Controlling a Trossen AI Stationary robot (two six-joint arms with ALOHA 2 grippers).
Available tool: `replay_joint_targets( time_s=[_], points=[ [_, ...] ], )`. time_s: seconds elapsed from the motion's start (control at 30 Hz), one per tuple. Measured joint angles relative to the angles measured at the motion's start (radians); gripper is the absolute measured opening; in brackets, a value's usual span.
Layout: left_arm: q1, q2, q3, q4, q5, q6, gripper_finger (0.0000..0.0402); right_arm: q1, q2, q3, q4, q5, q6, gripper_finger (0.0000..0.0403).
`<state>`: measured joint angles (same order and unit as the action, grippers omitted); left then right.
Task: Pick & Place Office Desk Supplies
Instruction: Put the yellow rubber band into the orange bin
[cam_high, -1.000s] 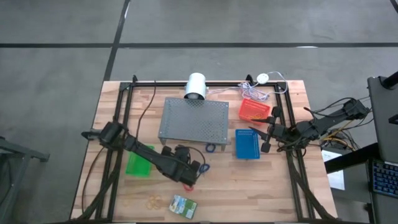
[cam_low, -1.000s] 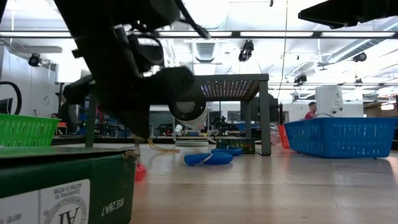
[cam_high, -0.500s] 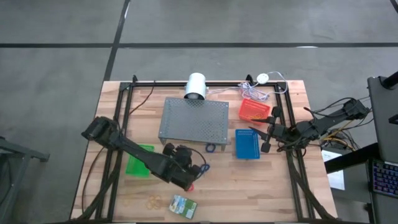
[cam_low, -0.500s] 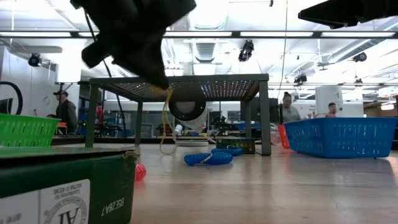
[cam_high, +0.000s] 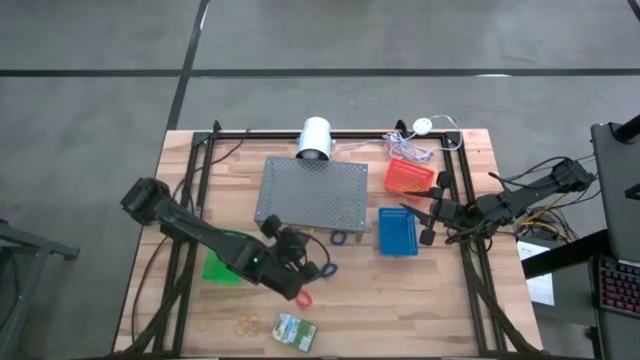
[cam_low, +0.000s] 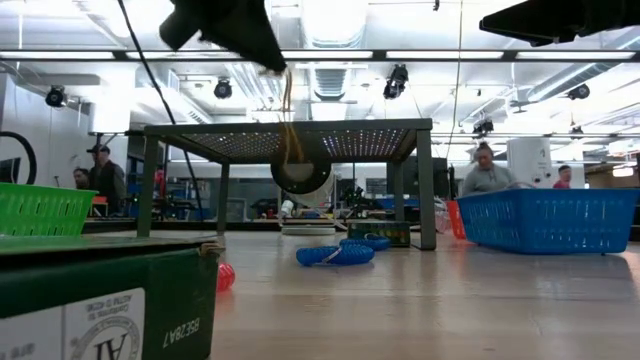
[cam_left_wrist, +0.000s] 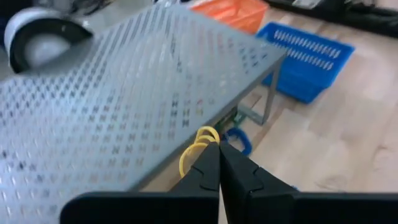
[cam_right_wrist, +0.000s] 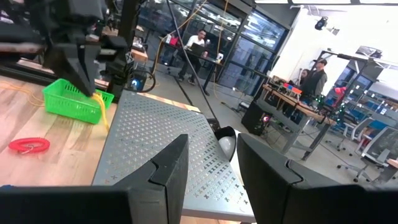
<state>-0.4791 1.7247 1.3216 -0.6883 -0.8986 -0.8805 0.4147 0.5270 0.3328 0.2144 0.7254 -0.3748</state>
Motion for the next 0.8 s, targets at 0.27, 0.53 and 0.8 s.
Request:
replay_joint_targets(
  time_s=[0.27, 0.53, 0.8],
  points=[
    [0.003, -0.075, 0.000, 0.093, -0.028, 0.220, 0.0001, 0.000, 0.000, 0.000, 0.000, 0.000, 0.000, 0.0134],
    [0.040, -0.105, 0.000, 0.247, -0.025, 0.485, 0.0001, 0.000, 0.000, 0.000, 0.000, 0.000, 0.000, 0.0134],
    [0.125, -0.115, 0.000, 0.385, 0.159, 0.715, 0.0001, 0.000, 0.000, 0.000, 0.000, 0.000, 0.000, 0.0134]
  ],
)
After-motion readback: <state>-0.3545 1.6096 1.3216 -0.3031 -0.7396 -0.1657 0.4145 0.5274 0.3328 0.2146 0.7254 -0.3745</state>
